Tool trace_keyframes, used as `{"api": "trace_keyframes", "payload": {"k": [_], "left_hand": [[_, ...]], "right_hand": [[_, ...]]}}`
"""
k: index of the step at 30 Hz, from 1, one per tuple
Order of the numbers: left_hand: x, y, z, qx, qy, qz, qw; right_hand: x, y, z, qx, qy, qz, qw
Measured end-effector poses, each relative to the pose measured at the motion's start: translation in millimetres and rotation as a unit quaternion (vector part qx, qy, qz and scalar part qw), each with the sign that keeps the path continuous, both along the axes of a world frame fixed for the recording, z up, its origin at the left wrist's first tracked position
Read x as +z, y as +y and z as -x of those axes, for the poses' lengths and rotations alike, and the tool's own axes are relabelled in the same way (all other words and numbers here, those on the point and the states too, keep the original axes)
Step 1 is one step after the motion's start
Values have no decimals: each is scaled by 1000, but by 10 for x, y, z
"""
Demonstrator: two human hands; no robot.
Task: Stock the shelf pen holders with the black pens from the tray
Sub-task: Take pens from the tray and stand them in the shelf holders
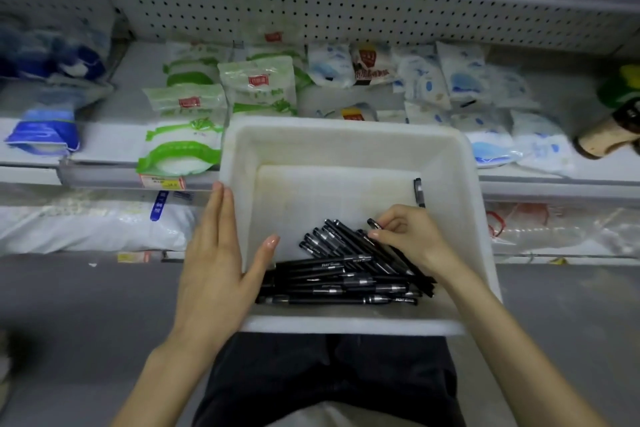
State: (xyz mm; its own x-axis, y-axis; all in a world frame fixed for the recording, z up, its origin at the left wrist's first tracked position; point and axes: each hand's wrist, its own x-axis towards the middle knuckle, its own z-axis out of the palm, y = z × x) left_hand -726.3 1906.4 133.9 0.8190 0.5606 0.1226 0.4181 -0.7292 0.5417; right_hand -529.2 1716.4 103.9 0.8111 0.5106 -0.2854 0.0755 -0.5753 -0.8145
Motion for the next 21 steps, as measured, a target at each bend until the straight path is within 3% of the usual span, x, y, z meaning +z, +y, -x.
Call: {"api": "trace_keyframes", "payload": {"k": [3, 8, 11, 15, 18, 21], "left_hand": [[144, 7, -79, -26, -31, -15, 999], [797, -140, -727, -162, -142, -103, 971], [1347, -313, -1258, -216, -200, -146, 945], [2037, -511, -1894, -275, -236, -263, 894], [2384, -595, -2261, -273, -219, -324, 879], [2489, -614, -2512, -263, -183, -346, 882]], "right_hand": [[338, -41, -3, -15, -55, -60, 997], [1403, -255, -176, -30, -153, -201, 967], [2123, -421, -335, -66, -286, -308, 905], [2968, -612, -650, -137, -452, -405, 783], [3401, -655, -960, -169, -516, -438, 716], [3592, -637, -1295, -184, -542, -455, 682]]}}
